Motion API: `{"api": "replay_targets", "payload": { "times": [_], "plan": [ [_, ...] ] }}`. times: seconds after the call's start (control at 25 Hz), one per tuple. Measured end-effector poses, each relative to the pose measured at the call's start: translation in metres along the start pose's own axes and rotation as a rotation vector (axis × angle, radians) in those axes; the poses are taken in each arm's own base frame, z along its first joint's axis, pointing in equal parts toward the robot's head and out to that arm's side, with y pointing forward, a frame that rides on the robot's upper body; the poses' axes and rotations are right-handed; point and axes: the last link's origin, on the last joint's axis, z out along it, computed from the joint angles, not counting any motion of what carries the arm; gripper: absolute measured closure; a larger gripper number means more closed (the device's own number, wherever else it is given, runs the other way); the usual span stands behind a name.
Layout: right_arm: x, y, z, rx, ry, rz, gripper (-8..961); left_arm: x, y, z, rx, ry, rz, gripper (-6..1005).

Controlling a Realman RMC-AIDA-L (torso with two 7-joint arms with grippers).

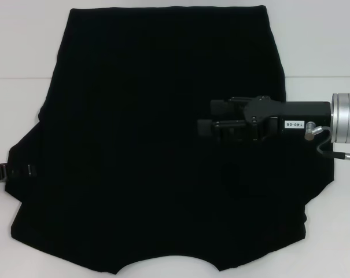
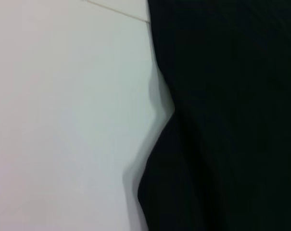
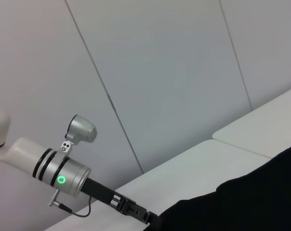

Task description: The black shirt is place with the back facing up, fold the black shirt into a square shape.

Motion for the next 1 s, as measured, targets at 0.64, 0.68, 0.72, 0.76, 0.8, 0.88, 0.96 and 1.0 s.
{"api": "replay_targets", "payload": {
  "times": [0.64, 0.68, 0.72, 0.76, 0.8, 0.88, 0.96, 1.0],
  "plan": [
    [-0.0012, -0.0004, -0.0018, 0.003, -0.013, 0.001, 72, 0.0022, 0.0096, 0.0068, -0.009, -0.037, 0.049, 348],
    [-0.0013, -0.0005, -0.0019, 0.003, -0.013, 0.001, 72, 0.0021, 0.0096, 0.0070, -0.009, -0.037, 0.050, 368],
    [-0.0015, -0.0006, -0.0021, 0.004, -0.013, 0.000, 72, 0.0020, 0.0097, 0.0071, -0.008, -0.038, 0.050, 388],
    [-0.0017, -0.0006, -0.0022, 0.005, -0.013, -0.001, 72, 0.0019, 0.0096, 0.0072, -0.008, -0.038, 0.051, 408],
    [-0.0021, -0.0007, -0.0024, 0.005, -0.013, -0.003, 72, 0.0019, 0.0094, 0.0072, -0.006, -0.038, 0.051, 428],
    [-0.0022, -0.0006, -0.0023, 0.005, -0.013, -0.003, 71, 0.0020, 0.0084, 0.0072, 0.001, -0.038, 0.052, 667],
    [-0.0019, -0.0005, -0.0023, 0.005, -0.014, -0.002, 71, 0.0021, 0.0077, 0.0072, 0.005, -0.037, 0.053, 735],
    [-0.0019, -0.0005, -0.0023, 0.005, -0.014, -0.002, 71, 0.0022, 0.0075, 0.0071, 0.007, -0.037, 0.053, 769]
  ]
}}
